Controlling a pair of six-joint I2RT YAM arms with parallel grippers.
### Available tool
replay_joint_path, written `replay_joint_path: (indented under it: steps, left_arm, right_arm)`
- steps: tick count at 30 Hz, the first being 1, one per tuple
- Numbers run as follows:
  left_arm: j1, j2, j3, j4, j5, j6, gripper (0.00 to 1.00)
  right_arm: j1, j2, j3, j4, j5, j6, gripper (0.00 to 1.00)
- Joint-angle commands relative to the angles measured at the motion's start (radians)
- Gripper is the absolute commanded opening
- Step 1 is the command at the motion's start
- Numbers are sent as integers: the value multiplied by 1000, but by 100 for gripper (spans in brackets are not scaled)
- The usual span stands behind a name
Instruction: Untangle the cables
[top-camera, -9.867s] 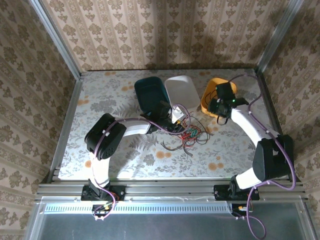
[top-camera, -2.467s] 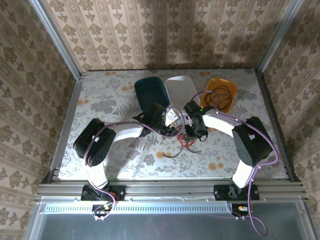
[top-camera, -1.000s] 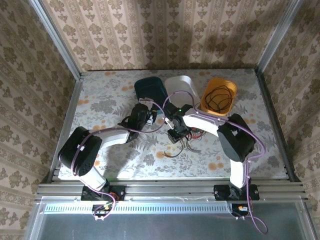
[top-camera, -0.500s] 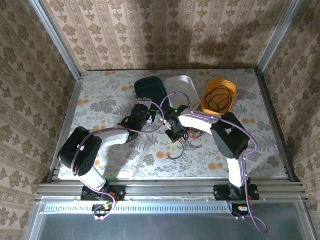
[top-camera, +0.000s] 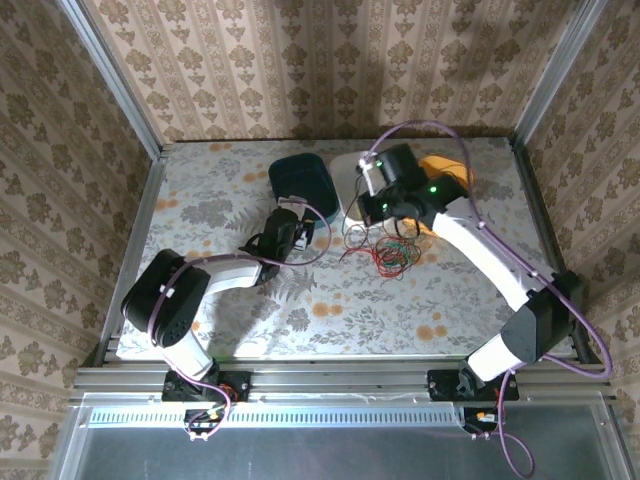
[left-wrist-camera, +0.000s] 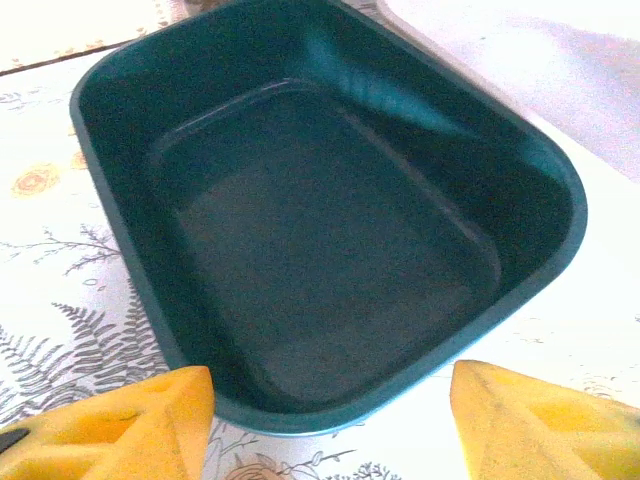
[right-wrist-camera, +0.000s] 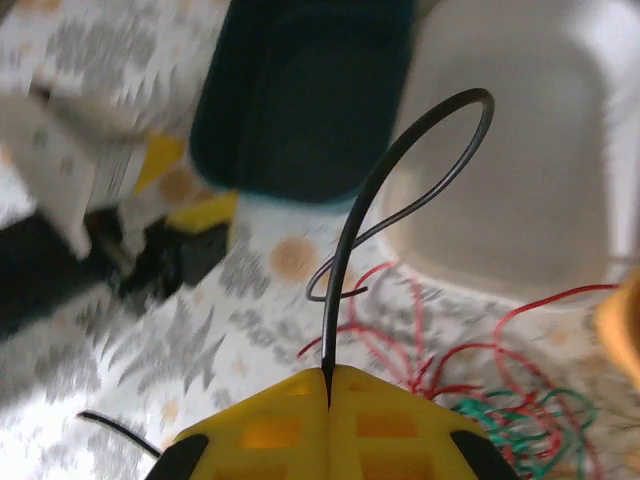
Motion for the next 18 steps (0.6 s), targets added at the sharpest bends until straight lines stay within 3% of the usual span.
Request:
replay_joint_path:
  steps: [1, 6, 12, 18]
  left_arm:
    - [-14, 23, 30, 39, 22, -17, 65]
    - [-29, 32, 39, 45, 25, -19, 65]
    - [-36, 34, 37, 45, 35, -24, 65]
    - [-37, 30, 30, 51, 35, -24, 65]
  right_arm:
    - [-53, 2, 45, 68, 110, 55, 0]
    - [-147, 101, 186, 14, 328, 110, 0]
    - [-300, 173, 225, 25, 329, 202, 0]
    - [-382, 286, 239, -19, 374, 299, 0]
